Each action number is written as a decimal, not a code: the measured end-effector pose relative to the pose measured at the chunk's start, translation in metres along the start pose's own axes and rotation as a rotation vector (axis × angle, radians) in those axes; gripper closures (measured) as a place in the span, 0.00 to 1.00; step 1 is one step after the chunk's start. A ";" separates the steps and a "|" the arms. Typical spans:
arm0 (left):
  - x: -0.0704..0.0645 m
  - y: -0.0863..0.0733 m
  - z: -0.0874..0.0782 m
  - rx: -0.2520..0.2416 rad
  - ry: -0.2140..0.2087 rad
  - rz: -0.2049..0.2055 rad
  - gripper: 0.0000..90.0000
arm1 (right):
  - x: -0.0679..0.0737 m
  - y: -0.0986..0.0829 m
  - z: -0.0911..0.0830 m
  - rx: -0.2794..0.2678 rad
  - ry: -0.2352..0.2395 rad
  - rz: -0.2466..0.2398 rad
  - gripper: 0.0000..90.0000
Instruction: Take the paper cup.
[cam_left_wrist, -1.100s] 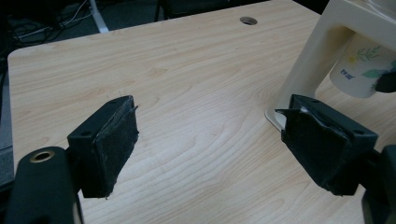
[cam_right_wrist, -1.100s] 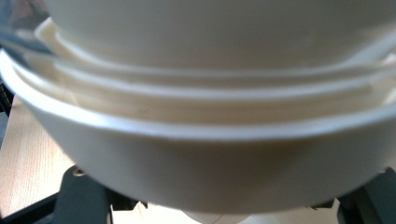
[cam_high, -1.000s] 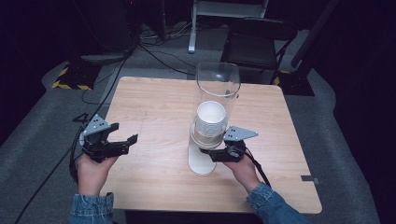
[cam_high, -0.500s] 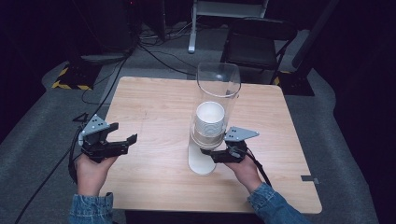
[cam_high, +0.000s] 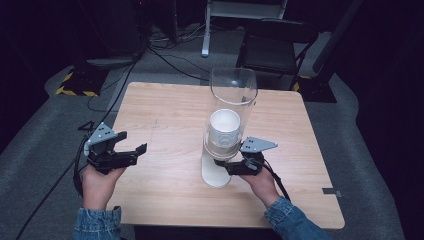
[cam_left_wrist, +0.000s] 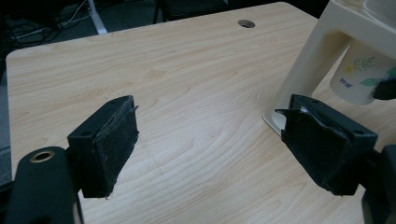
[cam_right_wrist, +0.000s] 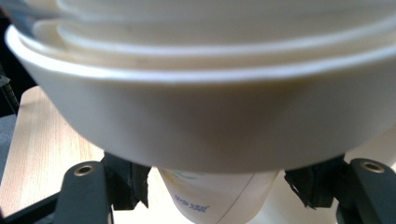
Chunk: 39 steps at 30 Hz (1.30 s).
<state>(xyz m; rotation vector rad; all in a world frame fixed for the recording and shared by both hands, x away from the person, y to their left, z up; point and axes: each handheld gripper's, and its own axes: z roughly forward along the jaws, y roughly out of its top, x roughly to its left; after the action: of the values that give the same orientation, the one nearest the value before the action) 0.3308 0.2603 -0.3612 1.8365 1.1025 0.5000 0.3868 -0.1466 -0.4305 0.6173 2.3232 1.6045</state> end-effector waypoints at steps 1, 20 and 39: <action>0.000 0.000 0.000 0.000 0.000 0.000 0.20 | 0.000 0.000 0.000 0.000 0.000 0.000 0.36; 0.002 -0.001 0.000 -0.001 -0.008 -0.009 0.20 | -0.005 -0.017 0.014 0.084 -0.013 0.002 0.40; 0.004 0.000 0.000 -0.011 -0.015 -0.020 0.20 | -0.004 -0.038 0.017 0.197 -0.025 -0.029 0.37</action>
<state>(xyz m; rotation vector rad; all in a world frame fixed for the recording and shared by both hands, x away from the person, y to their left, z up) 0.3323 0.2637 -0.3614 1.8151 1.1051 0.4789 0.3904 -0.1461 -0.4721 0.6373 2.4786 1.3581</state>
